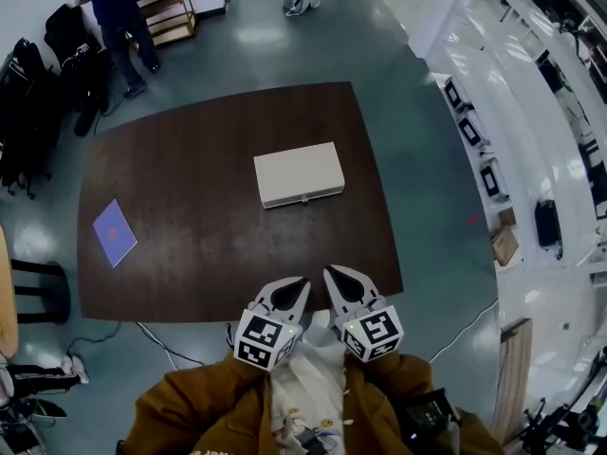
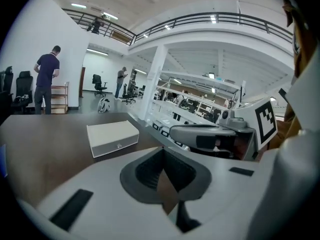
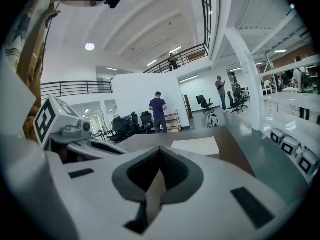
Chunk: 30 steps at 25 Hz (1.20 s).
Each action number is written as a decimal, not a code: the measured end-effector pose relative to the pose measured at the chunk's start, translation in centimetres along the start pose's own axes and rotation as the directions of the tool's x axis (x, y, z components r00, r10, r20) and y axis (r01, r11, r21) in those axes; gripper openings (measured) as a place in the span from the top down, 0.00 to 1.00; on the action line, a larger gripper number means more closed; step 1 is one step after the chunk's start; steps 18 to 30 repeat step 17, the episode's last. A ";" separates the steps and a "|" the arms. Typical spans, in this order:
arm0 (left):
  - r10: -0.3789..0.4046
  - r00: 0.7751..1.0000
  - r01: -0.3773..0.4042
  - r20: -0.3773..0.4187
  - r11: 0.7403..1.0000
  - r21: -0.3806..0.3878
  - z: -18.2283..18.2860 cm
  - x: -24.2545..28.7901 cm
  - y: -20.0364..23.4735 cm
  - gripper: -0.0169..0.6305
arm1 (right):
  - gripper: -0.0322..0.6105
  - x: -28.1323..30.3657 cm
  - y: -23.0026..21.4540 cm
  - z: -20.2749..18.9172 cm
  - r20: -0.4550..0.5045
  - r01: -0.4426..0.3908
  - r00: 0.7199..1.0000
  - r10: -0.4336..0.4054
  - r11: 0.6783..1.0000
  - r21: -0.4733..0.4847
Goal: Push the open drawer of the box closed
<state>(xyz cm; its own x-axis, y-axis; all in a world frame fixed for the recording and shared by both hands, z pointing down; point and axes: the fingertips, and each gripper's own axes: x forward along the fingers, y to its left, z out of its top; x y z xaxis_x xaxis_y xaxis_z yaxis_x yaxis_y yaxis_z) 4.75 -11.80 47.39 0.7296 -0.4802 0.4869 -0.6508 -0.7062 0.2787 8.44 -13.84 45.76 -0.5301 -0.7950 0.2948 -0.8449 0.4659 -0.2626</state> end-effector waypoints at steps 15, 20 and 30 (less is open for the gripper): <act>0.006 1.000 -0.006 0.018 1.000 0.023 -0.2 -0.9 -1.3 0.96 | 0.95 -1.1 1.0 0.2 0.018 -0.003 1.000 0.003 1.000 -0.001; 0.010 1.000 -0.011 0.020 1.000 0.022 -0.2 -1.0 -1.1 0.96 | 0.95 -1.0 1.0 0.1 0.019 -0.003 1.000 0.003 1.000 -0.002; 0.010 1.000 -0.011 0.020 1.000 0.022 -0.2 -1.0 -1.1 0.96 | 0.95 -1.0 1.0 0.1 0.019 -0.003 1.000 0.003 1.000 -0.002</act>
